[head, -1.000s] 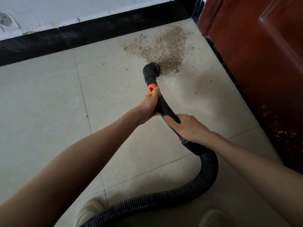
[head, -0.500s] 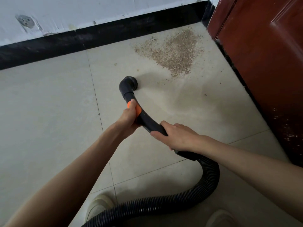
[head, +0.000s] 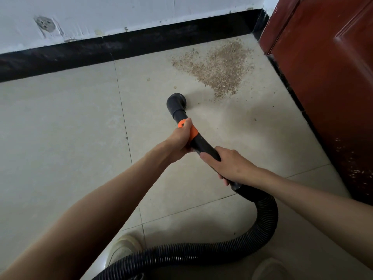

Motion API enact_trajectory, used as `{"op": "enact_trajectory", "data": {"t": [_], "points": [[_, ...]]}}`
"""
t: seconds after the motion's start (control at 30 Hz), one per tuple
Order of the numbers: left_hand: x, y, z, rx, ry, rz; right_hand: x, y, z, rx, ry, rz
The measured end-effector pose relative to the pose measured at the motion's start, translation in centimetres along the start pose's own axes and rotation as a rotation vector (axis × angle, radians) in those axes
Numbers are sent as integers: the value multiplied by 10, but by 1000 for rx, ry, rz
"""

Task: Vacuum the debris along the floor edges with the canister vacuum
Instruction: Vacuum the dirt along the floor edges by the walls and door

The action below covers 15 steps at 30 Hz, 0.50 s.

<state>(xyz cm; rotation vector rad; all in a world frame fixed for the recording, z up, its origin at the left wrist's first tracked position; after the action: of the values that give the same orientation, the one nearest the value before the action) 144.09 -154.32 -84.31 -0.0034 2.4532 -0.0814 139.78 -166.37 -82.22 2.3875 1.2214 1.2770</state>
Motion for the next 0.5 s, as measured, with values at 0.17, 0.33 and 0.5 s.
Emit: {"op": "enact_trajectory", "data": {"t": [0.17,0.33,0.5], "points": [[7,28,-9,-98,-35,-29,17,-7,3,68,52,48],[20,40,-16,-127,3,-90,24,-19,6,169,49,58],[29,62,-27,-265,-19,-188,38,-28,4,250,91,20]]}}
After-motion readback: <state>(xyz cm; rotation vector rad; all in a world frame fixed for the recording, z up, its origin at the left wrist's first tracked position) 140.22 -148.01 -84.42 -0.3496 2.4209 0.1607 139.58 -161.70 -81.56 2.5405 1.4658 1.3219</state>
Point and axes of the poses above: each hand's wrist, its own z-axis towards the middle knuckle, its own y-axis out of the back of the hand, x = y × z, the point moved 8 cm from there along z, towards the middle knuckle, and after that the axes turned 8 degrees about z, right-handed, at the moved point
